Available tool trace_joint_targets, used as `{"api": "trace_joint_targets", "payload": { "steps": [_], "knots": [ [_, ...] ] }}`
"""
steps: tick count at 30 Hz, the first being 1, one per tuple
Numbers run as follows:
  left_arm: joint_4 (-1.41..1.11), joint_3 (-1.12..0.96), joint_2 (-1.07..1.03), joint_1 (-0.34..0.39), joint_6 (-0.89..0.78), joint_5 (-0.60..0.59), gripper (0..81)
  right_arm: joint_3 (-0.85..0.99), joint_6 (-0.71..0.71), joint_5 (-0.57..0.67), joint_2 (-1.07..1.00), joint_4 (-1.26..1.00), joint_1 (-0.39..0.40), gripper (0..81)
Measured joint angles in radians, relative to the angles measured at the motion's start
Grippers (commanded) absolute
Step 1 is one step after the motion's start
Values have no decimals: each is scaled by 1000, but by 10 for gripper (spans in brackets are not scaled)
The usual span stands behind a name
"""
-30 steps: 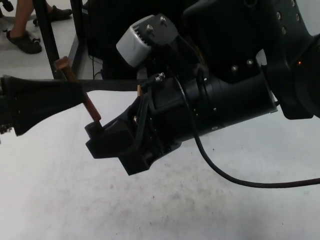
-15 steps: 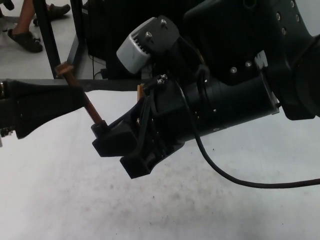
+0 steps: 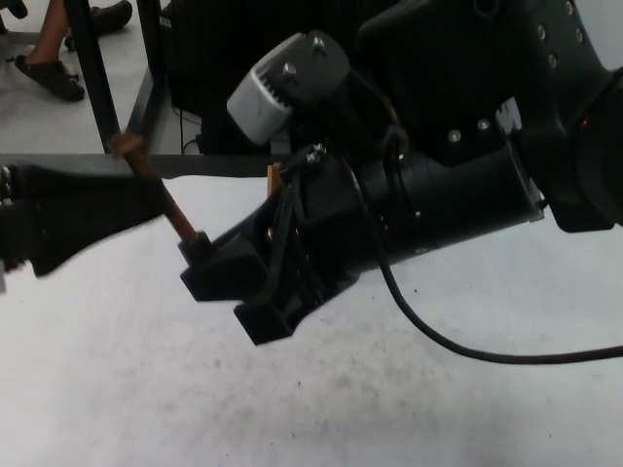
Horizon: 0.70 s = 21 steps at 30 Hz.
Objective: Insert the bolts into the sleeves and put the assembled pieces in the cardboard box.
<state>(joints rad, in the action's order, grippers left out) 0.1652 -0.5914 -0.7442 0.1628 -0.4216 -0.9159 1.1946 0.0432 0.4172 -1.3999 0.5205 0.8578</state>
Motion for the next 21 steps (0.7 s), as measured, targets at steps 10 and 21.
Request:
{"api": "trace_joint_targets", "payload": {
  "steps": [10,21],
  "knots": [
    [35,7,-2,3,11,-14,8,8,0,0,3,-14,0,2],
    [127,7,-2,3,60,-25,8,8,23,22,3,-15,0,2]
  ]
}}
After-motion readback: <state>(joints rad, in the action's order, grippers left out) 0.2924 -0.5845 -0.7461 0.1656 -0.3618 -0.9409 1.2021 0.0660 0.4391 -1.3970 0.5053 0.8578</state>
